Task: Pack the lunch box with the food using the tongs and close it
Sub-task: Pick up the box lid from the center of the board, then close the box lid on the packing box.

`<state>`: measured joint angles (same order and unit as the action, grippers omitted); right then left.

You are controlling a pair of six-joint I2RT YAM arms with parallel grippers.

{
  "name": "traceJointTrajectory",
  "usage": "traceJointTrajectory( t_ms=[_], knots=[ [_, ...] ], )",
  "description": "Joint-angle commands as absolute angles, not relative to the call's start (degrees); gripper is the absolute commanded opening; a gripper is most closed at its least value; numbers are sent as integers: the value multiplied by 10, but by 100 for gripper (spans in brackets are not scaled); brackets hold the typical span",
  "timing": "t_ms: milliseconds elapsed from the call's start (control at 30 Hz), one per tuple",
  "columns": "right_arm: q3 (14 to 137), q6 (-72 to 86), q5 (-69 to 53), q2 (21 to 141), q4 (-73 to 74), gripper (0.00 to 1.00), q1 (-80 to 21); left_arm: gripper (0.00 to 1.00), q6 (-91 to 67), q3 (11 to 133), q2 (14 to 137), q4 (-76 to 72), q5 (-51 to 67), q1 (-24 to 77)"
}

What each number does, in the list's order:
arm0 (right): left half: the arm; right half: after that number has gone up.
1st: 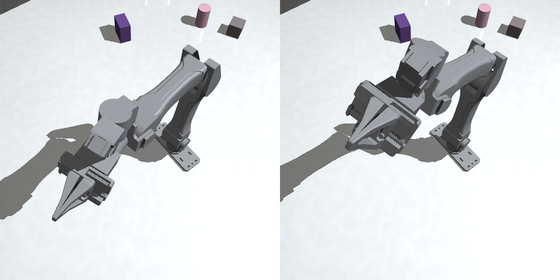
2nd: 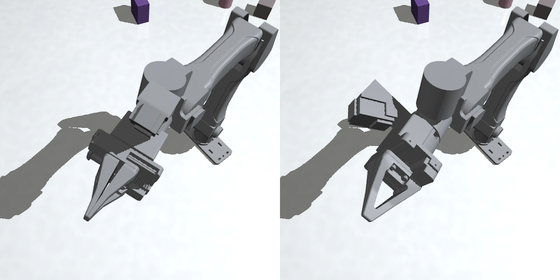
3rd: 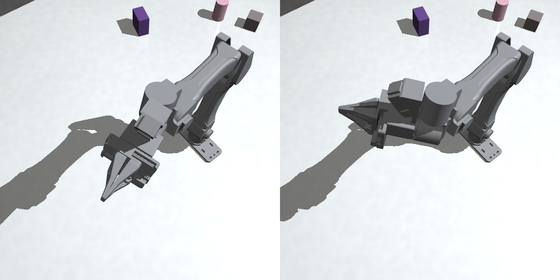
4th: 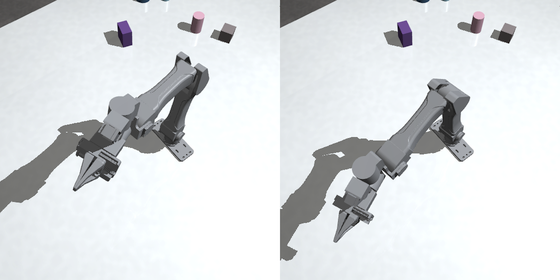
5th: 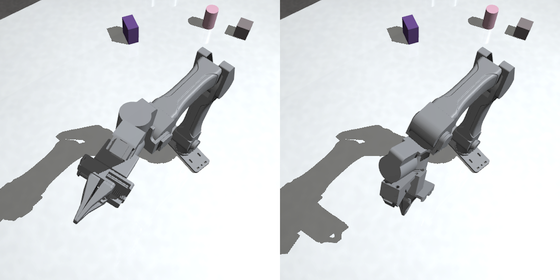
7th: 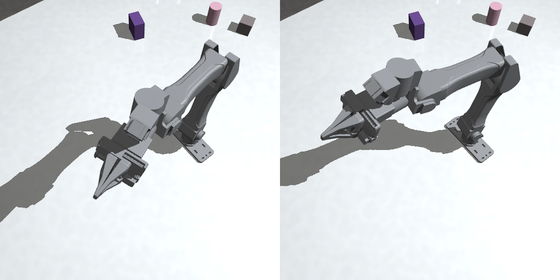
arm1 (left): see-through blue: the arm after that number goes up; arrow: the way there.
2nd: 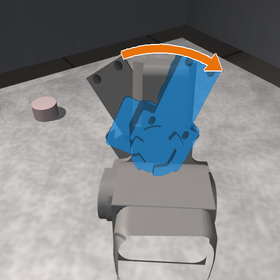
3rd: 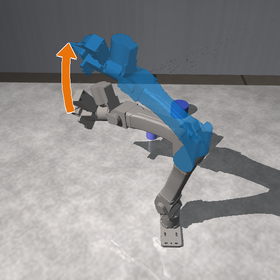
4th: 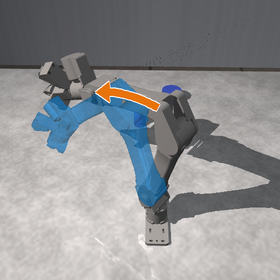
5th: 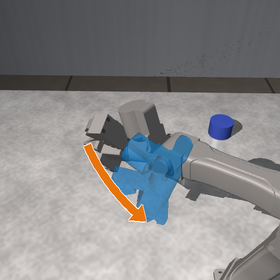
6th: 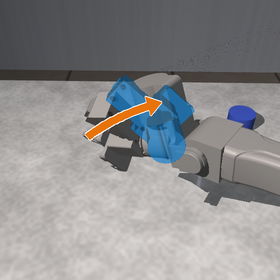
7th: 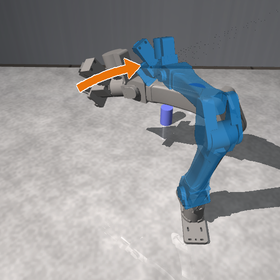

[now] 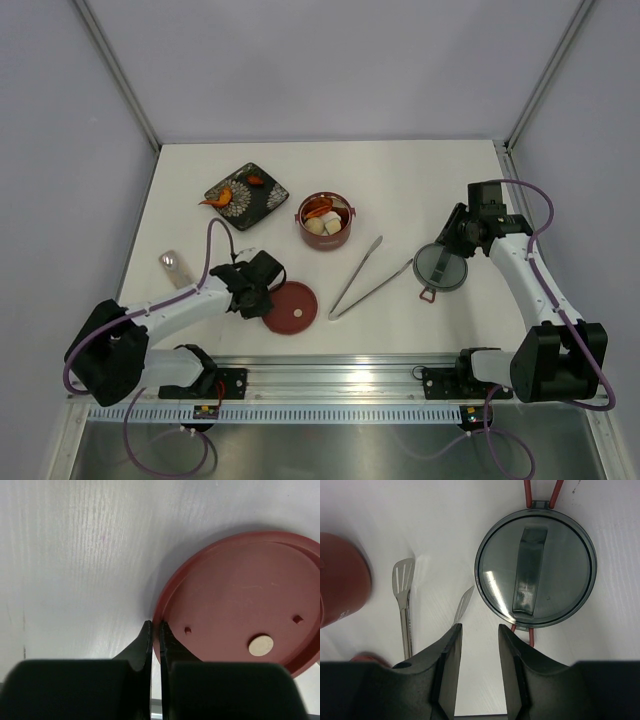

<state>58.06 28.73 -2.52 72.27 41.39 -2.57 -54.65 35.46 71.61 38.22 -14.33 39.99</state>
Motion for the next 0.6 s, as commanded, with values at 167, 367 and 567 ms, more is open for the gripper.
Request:
traceJointTrajectory(
  t_ms=[167,367,567],
  knots=[
    [585,286,-29,714,403,43,-24,0,-473,473,672,475,-242,398],
    [588,285,-28,715,403,43,-25,0,-412,578,657,504,-259,398],
    [593,281,-25,715,409,43,-25,0,-369,722,702,569,-298,393]
  ],
)
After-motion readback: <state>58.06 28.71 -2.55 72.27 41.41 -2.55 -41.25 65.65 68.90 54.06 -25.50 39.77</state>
